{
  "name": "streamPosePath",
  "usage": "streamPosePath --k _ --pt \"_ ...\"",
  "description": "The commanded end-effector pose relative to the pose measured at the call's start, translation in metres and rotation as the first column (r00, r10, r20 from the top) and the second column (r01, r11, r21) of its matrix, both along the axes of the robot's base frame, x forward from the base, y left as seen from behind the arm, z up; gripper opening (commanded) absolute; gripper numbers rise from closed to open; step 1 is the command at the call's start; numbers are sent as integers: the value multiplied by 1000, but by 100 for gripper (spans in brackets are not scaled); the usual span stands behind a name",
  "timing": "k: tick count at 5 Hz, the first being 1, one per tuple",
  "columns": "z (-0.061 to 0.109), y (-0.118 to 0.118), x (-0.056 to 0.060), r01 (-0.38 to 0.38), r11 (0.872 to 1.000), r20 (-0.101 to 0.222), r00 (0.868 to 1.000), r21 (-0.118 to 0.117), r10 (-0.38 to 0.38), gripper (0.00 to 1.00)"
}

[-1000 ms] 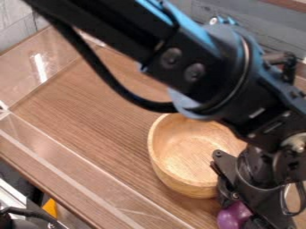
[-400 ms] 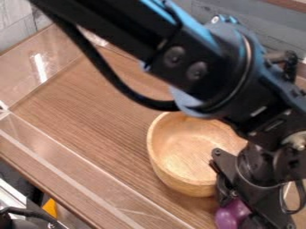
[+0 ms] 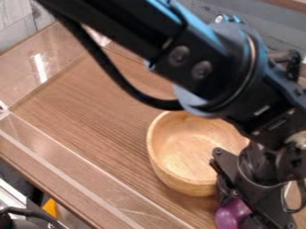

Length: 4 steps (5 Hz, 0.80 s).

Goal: Put the purple eggplant in the brown bowl

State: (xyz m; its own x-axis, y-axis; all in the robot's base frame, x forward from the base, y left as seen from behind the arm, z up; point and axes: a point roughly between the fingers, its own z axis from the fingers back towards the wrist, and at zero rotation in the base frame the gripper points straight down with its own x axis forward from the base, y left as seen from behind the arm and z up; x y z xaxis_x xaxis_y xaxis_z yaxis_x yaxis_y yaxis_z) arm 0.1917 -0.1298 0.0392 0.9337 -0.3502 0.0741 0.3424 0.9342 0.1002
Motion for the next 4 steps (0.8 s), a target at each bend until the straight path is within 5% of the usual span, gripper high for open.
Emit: streamPosePath --k 1,4 --pt "-1 7 4 -25 1000 -1 1000 9 25 0" --pt "-3 8 3 -33 999 -3 999 17 33 0"
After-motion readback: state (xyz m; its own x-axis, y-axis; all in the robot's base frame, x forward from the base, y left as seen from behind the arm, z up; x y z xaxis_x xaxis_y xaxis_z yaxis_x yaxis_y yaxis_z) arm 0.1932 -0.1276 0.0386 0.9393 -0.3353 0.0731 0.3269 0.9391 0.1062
